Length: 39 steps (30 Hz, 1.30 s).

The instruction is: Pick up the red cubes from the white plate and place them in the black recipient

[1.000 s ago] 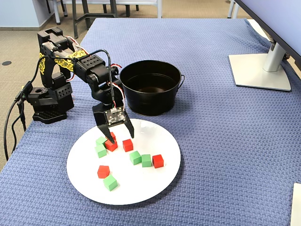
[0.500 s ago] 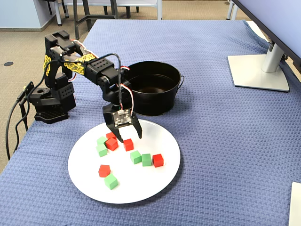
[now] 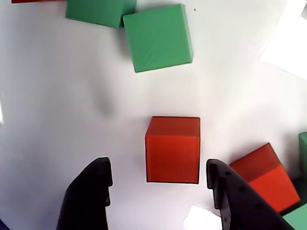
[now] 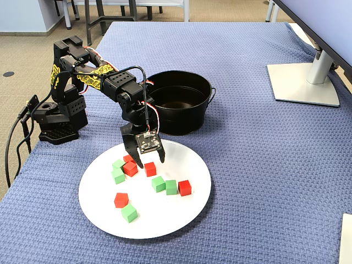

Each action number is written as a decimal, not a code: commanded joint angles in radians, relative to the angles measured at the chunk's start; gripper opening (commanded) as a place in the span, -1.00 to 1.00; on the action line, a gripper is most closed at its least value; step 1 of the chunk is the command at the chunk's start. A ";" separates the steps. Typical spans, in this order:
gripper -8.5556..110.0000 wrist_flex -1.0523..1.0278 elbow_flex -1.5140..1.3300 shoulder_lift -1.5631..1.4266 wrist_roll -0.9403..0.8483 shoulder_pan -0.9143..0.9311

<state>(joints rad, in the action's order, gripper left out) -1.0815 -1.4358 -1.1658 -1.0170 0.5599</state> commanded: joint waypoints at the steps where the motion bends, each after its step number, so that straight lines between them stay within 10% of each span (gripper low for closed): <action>1: -0.58 -0.008 0.083 0.017 -0.031 0.028; 22: -0.86 -0.190 0.140 -0.370 0.236 -0.025; 39: -0.79 -0.212 -0.066 -0.778 0.601 -0.721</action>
<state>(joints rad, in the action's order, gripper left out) -1.3438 -1.4588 -1.9297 -0.4679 -0.0077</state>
